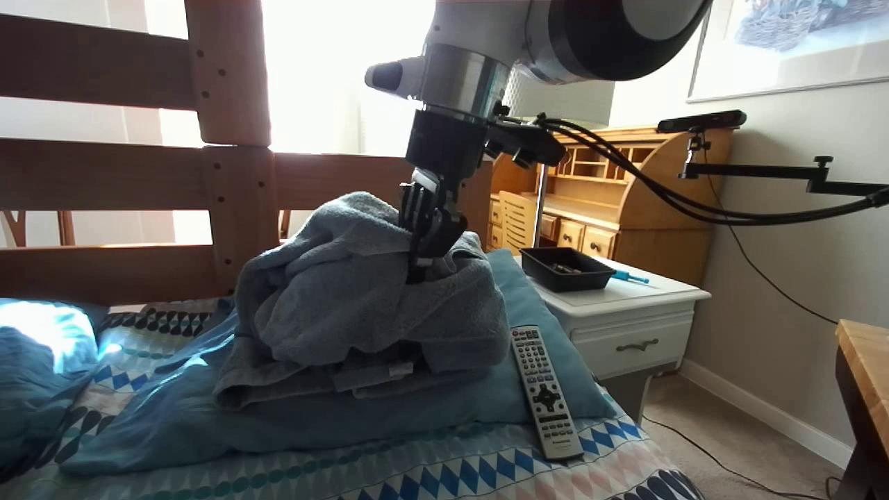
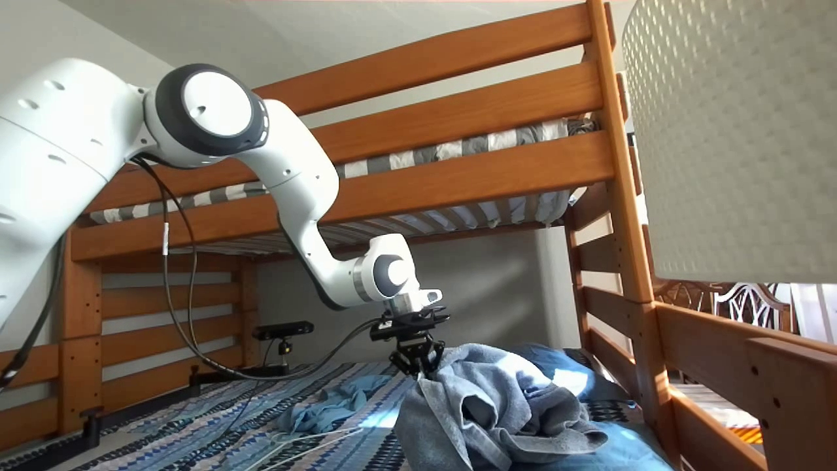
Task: Move the blue towel to the left.
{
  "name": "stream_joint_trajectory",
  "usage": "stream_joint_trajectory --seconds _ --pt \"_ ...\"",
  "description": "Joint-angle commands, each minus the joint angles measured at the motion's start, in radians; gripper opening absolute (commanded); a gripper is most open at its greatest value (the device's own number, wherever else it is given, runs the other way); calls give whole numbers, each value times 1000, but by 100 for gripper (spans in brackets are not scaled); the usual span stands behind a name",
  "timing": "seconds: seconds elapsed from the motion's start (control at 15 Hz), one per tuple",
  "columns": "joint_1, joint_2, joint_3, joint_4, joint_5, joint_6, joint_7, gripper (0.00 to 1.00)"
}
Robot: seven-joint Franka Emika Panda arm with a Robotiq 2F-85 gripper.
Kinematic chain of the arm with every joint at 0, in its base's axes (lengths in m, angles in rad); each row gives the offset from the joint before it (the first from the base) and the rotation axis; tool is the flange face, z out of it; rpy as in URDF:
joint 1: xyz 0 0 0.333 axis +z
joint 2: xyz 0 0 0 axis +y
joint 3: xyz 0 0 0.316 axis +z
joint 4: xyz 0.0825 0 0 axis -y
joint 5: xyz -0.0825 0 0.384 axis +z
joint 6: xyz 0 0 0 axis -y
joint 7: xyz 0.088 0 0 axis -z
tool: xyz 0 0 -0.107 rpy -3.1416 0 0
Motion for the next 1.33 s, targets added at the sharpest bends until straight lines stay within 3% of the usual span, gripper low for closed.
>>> stream_joint_trajectory --seconds 0.0,0.8,0.87,1.27 --pt "-37 -11 61 23 99 -63 -118 4" --pt "-34 -11 60 62 114 -128 -188 4" --pt "-28 -2 45 50 100 -101 -167 14" --pt "-28 -2 45 51 100 -102 -167 14"
